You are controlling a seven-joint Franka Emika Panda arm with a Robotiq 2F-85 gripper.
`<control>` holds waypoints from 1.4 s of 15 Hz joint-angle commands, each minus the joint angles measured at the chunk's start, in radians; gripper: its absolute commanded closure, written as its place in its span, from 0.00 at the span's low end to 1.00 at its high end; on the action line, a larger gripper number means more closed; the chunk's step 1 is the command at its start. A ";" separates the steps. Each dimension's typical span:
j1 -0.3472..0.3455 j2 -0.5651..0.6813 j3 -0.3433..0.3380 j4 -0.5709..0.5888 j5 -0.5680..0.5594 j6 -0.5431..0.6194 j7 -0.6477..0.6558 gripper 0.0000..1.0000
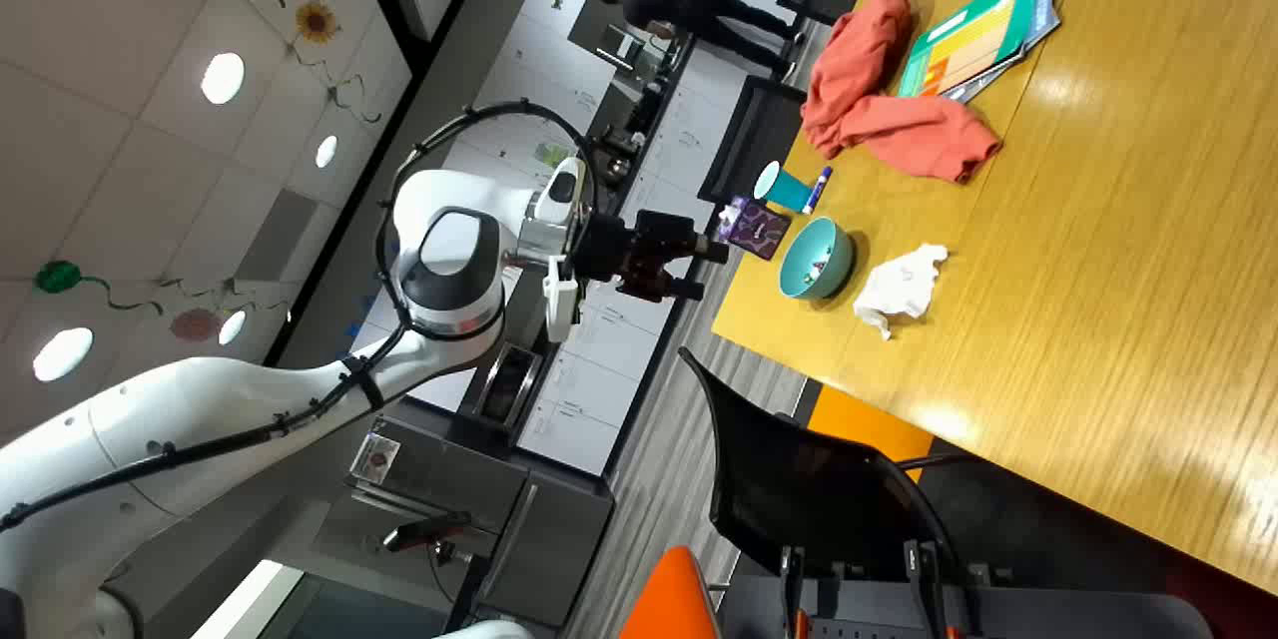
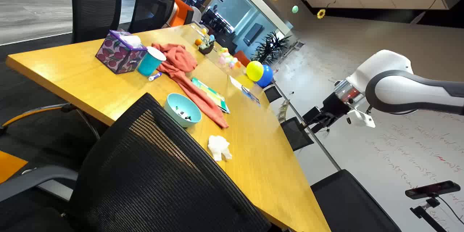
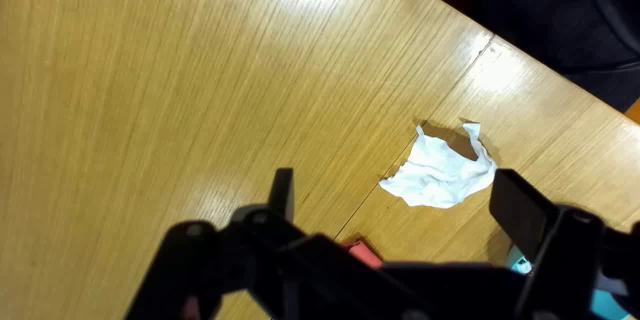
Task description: Use the square of tissue to wipe the table
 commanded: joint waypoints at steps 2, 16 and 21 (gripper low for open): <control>0.008 0.000 -0.007 0.002 -0.003 -0.003 0.002 0.00; 0.082 0.525 -0.003 0.222 0.052 0.350 0.021 0.00; 0.095 0.781 -0.012 0.395 0.140 0.353 0.003 0.00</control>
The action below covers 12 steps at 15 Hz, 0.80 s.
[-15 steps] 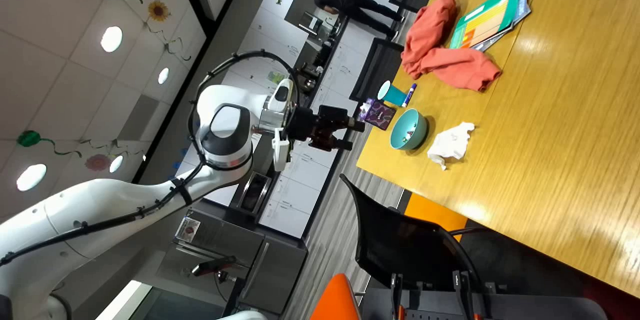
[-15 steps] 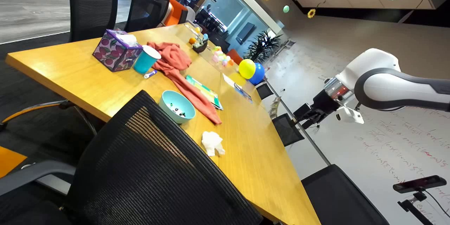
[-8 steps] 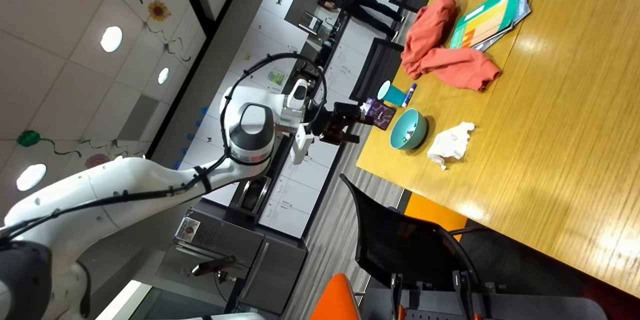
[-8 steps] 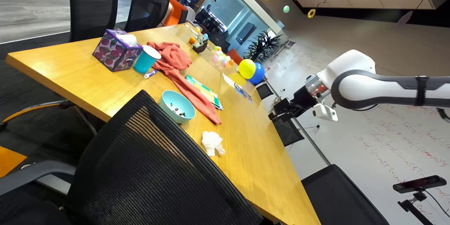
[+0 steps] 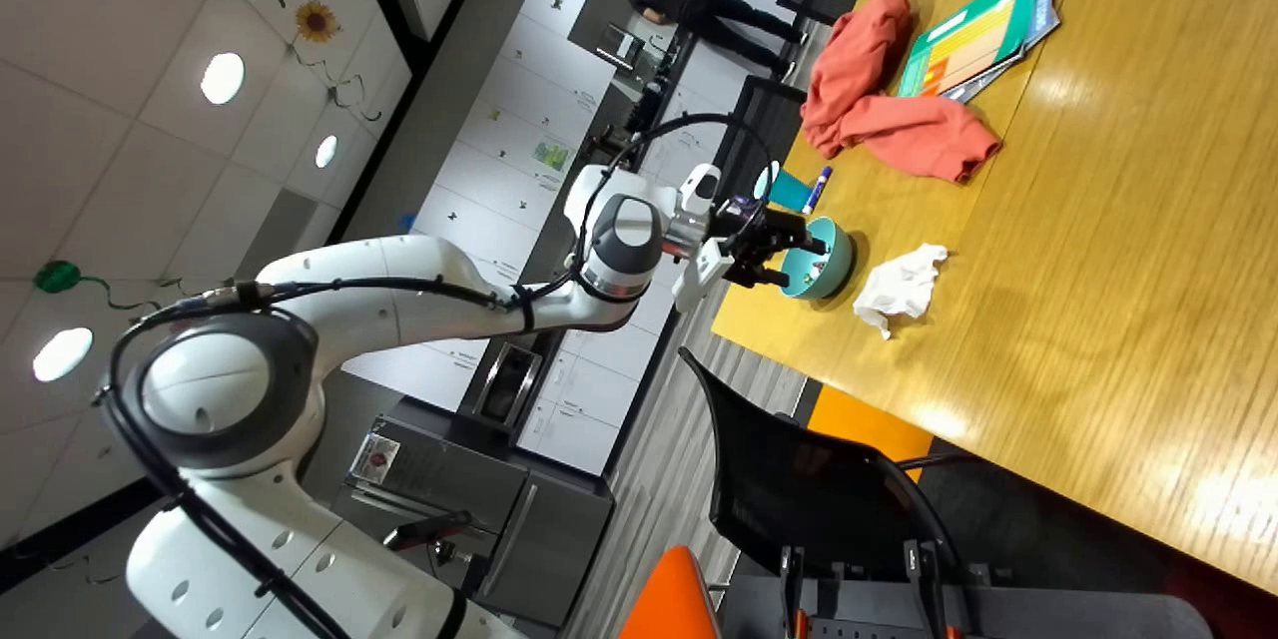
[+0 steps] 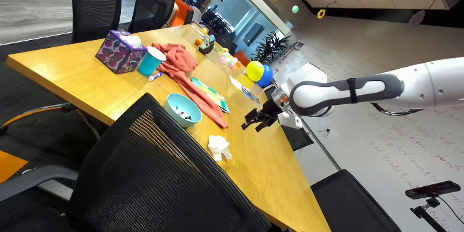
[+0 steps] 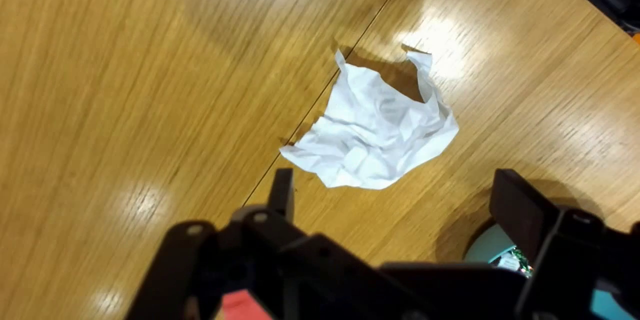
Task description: Use the square of tissue to wipe the table
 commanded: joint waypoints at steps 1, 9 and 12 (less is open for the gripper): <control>0.012 0.179 -0.003 0.151 0.085 -0.010 -0.008 0.00; 0.028 0.302 -0.013 0.236 0.131 -0.005 -0.010 0.00; 0.040 0.325 -0.024 0.254 0.121 -0.016 0.006 0.00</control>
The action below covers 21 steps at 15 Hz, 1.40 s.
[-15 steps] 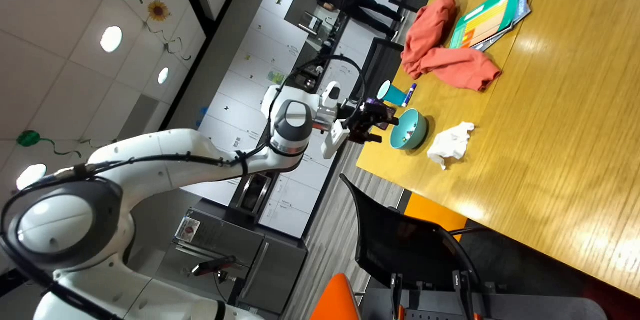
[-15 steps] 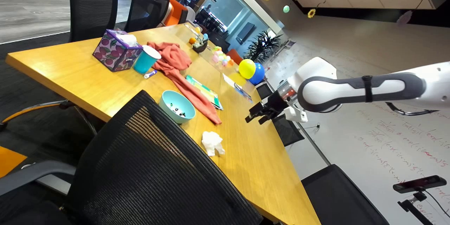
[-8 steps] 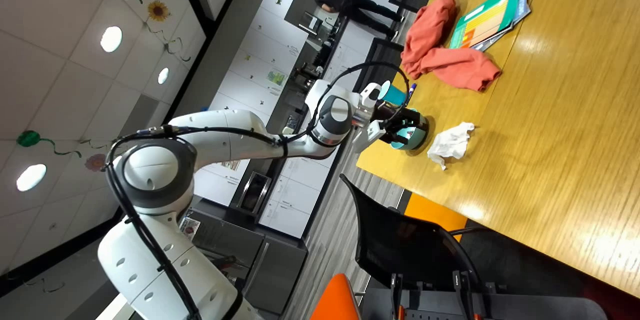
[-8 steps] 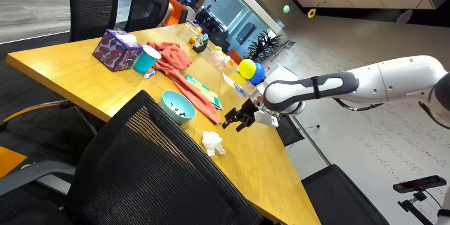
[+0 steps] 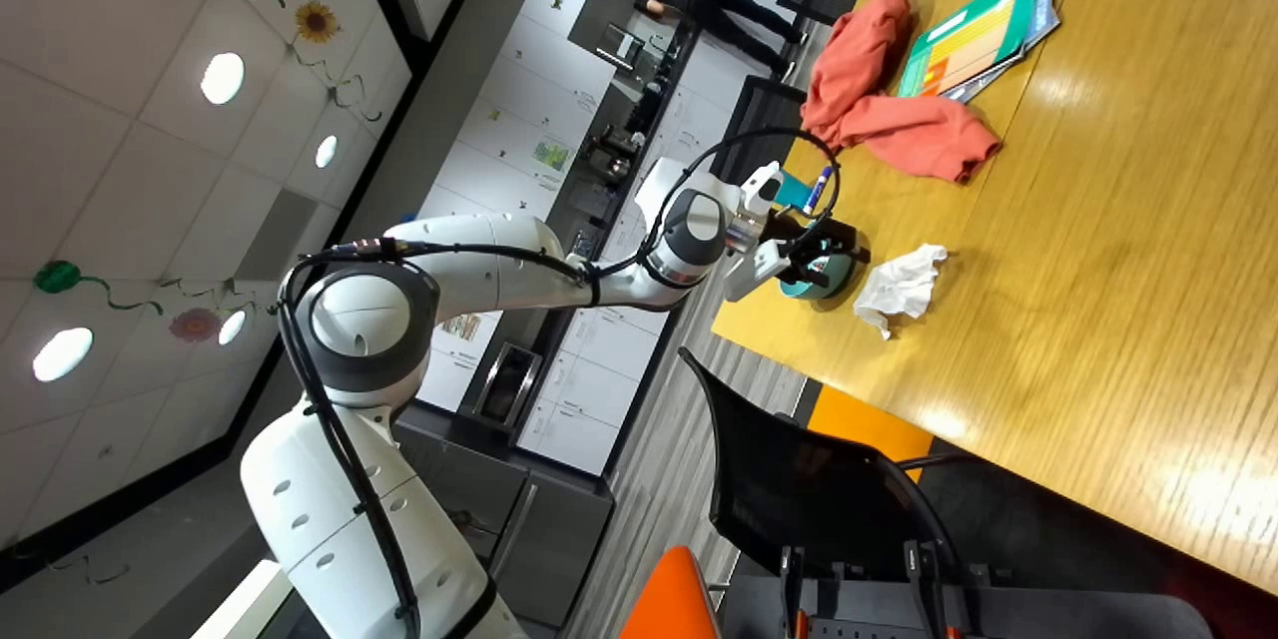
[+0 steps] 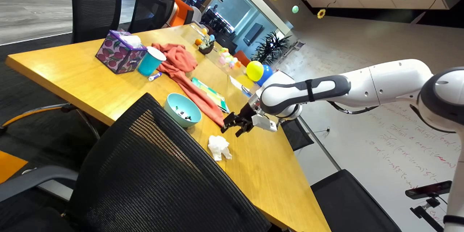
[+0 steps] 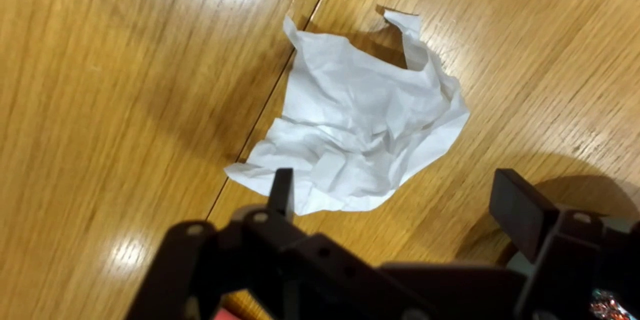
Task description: Use the square of tissue to wipe the table
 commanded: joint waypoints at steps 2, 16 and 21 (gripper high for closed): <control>0.029 0.040 -0.021 0.012 0.003 -0.002 0.005 0.00; 0.044 0.130 -0.030 0.046 0.006 0.041 0.005 0.66; 0.037 0.132 -0.024 0.052 0.014 0.031 0.000 1.00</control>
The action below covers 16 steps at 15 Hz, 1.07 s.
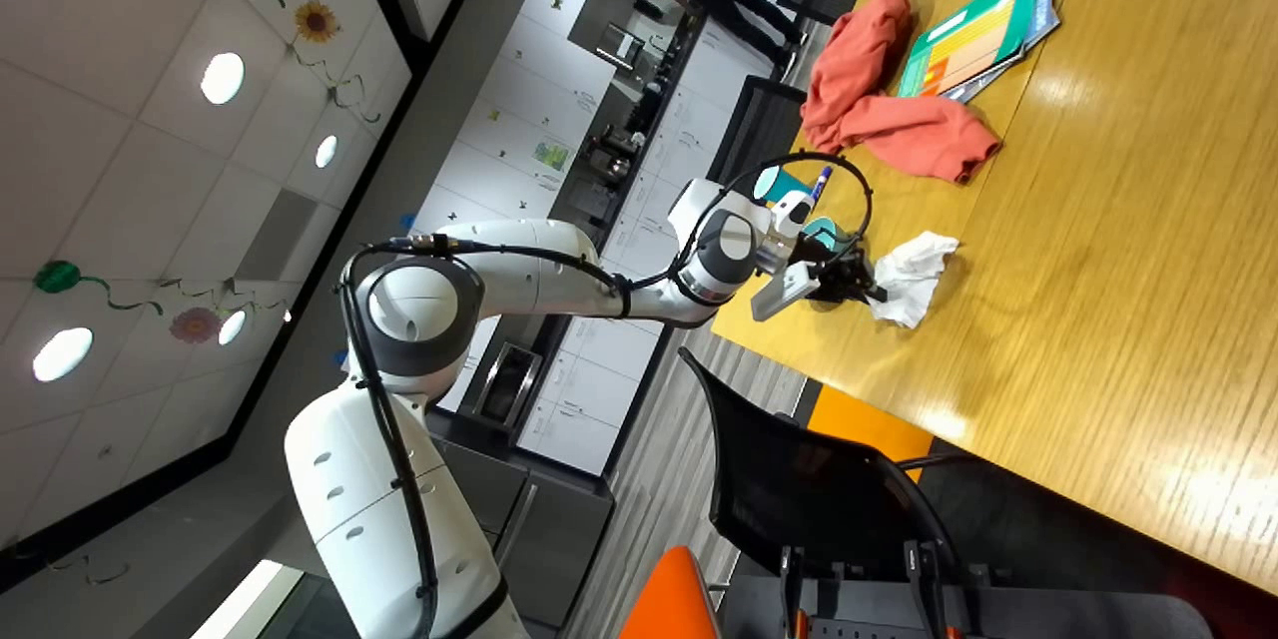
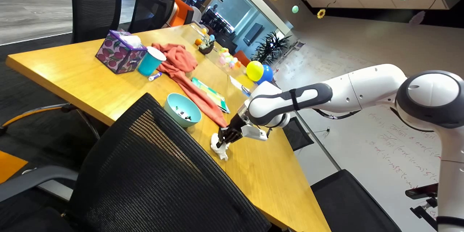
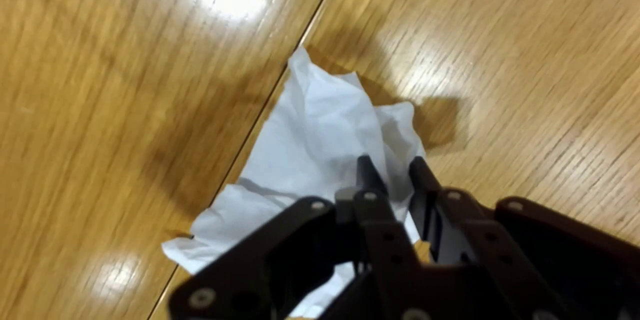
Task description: Use the square of tissue to wipe the table
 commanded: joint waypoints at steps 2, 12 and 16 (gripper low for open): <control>0.014 0.009 -0.014 0.016 0.009 -0.010 0.006 1.00; 0.056 -0.154 -0.186 -0.160 -0.022 -0.002 0.221 1.00; -0.008 -0.088 -0.164 -0.173 0.034 0.077 0.209 1.00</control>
